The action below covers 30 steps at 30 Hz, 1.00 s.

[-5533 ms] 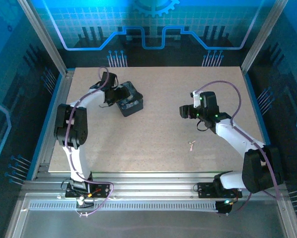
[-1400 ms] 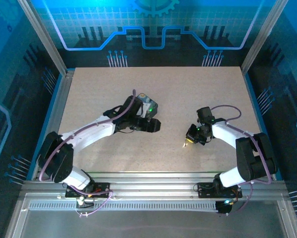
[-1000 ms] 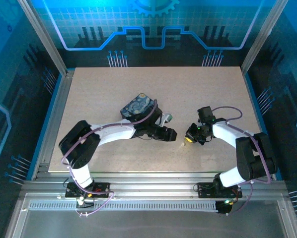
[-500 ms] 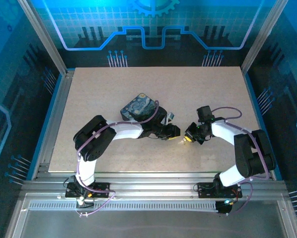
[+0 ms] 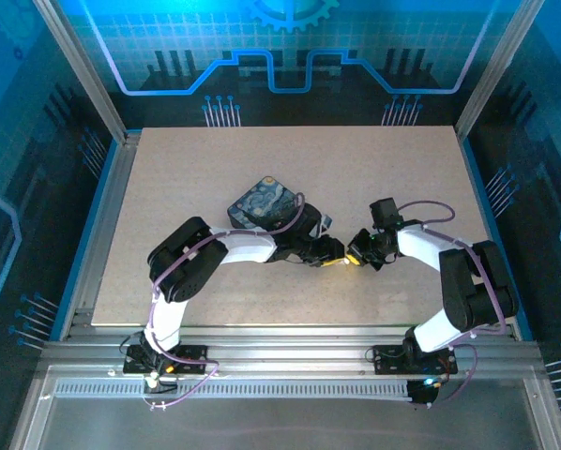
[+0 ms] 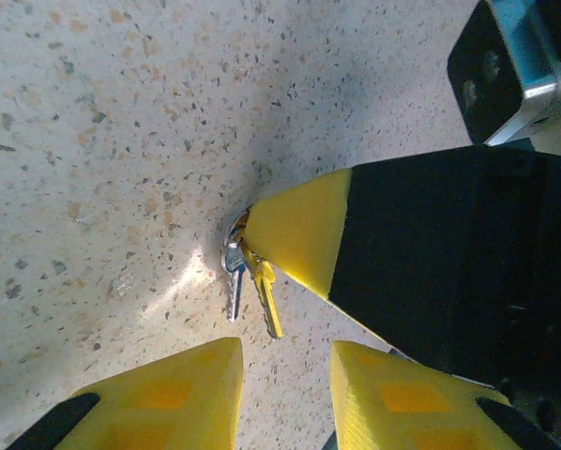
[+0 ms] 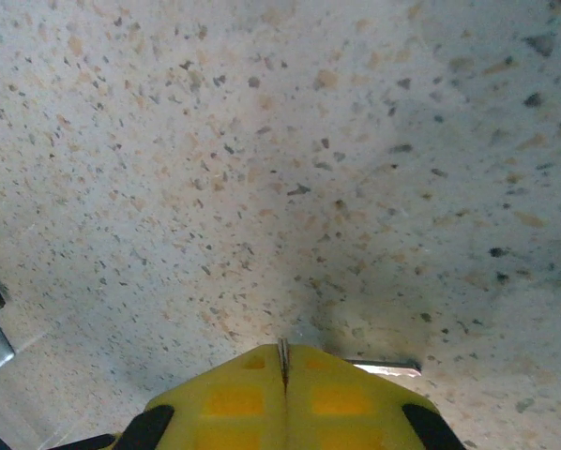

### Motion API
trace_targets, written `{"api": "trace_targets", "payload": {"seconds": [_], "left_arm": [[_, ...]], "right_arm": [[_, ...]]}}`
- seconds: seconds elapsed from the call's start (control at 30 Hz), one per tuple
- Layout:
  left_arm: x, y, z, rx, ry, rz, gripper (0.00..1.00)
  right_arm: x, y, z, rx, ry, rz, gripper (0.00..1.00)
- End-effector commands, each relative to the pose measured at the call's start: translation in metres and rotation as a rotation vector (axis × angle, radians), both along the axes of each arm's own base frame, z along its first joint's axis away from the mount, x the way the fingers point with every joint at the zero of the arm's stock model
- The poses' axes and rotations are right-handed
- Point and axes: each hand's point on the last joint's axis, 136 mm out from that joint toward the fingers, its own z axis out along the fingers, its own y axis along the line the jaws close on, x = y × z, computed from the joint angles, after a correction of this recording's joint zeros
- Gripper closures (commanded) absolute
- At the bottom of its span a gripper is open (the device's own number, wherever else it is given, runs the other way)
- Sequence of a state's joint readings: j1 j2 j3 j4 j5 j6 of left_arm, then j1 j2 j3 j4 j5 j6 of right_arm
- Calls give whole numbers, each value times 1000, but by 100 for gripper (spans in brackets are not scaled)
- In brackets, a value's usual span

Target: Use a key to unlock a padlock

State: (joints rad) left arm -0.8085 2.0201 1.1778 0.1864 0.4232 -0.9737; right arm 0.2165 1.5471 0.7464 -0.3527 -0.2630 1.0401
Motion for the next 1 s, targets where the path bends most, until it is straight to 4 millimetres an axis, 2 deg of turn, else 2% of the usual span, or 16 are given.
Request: {"api": "trace_targets", "payload": {"seconds": [0.0,0.4,0.57,0.7,0.8,0.97], "left_arm": [[2,-6,-8,11,23,16,71],[6,-11,-14,14,23,1,82],[6,-12,-15,-5,5,-49,98],[6,-8,-10,-23,-31,-111,100],[4,-2,-6,-28,-66,-172,100],[-8,10,14,-48,-139,-315,100]], "right_arm": [[2,5,-1,8,2,-6,100],[1,8,0,21,-4,6,100],[1,10,1,30,-9,18,100],[1,9,5,21,-27,42,100],[2,9,11,9,-55,86,92],[14,9,38,30,-224,235,59]]}}
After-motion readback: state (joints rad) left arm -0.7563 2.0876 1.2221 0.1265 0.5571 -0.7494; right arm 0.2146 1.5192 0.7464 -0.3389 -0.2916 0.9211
